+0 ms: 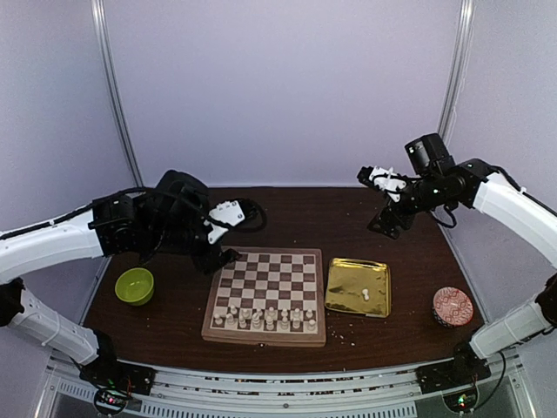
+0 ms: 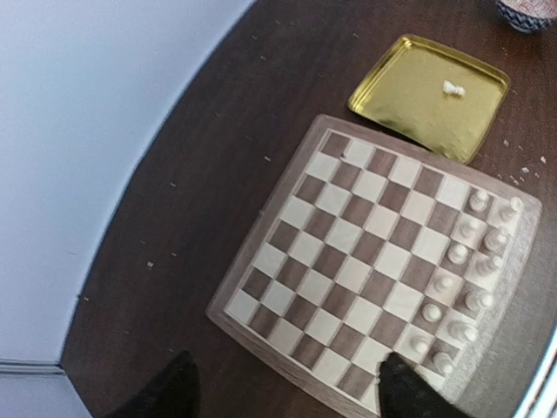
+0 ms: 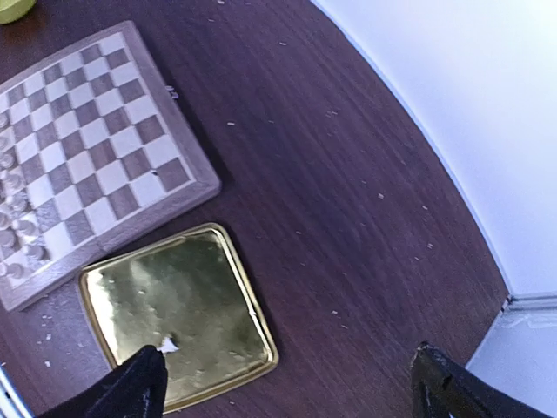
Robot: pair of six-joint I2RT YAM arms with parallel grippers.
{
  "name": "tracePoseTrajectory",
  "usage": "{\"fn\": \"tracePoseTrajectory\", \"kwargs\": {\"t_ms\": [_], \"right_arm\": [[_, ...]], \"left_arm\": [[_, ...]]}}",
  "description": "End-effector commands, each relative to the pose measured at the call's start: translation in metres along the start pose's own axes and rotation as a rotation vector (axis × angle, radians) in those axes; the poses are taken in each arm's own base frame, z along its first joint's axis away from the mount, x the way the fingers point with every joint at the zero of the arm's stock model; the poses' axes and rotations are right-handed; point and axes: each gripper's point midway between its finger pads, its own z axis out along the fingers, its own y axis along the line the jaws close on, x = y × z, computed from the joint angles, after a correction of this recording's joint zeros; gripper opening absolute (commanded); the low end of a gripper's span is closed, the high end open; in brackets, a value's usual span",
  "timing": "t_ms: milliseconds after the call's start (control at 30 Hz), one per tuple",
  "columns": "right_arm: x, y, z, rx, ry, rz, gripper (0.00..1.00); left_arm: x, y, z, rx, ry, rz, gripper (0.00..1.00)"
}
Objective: Set up the chess pieces on the board
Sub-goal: Place the knight at b1, then pick up the pawn from the storage box.
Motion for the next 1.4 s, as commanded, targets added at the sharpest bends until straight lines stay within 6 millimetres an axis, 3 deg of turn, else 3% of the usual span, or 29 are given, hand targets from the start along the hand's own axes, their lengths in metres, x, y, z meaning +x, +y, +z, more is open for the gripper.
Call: {"fn": "tracePoseTrajectory", "kwargs": {"t_ms": [0,67,133,200,267,367,567,833,1033,1367], "right_arm": [[0.027,-0.022,0.024,0.023,0.097,0.022,1.00],[0.035,-0.010,0.034,-0.072,0.111,-0.011,0.97],[0.043,0.000,0.042,-0.123,0.126,-0.077,0.87],[0.053,0.012,0.048,-0.177,0.130,-0.177,0.72],[0.066,0.022,0.053,-0.200,0.142,-0.310,0.64],[0.090,0.030,0.065,-0.195,0.221,-0.473,0.61],[0.133,0.040,0.098,-0.213,0.430,-0.674,0.54],[0.139,0.056,0.124,-0.290,0.507,-0.738,0.48],[0.148,0.077,0.131,-0.377,0.553,-0.783,0.47],[0.156,0.098,0.139,-0.475,0.616,-0.794,0.37]], "left_arm": [[-0.047,0.059,0.001,-0.172,-0.161,-0.103,0.81],[-0.059,0.071,0.009,-0.160,-0.187,-0.150,0.85],[-0.064,0.084,0.020,-0.167,-0.193,-0.177,0.82],[-0.063,0.094,0.031,-0.149,-0.186,-0.200,0.68],[-0.060,0.095,0.038,-0.063,-0.198,-0.259,0.63],[-0.049,0.100,0.038,-0.060,-0.218,-0.302,0.63],[-0.046,0.109,0.021,-0.114,-0.251,-0.288,0.64],[-0.047,0.107,0.016,-0.105,-0.259,-0.270,0.64],[-0.048,0.105,0.014,-0.093,-0.267,-0.262,0.64],[-0.048,0.103,0.014,-0.086,-0.265,-0.258,0.64]]}}
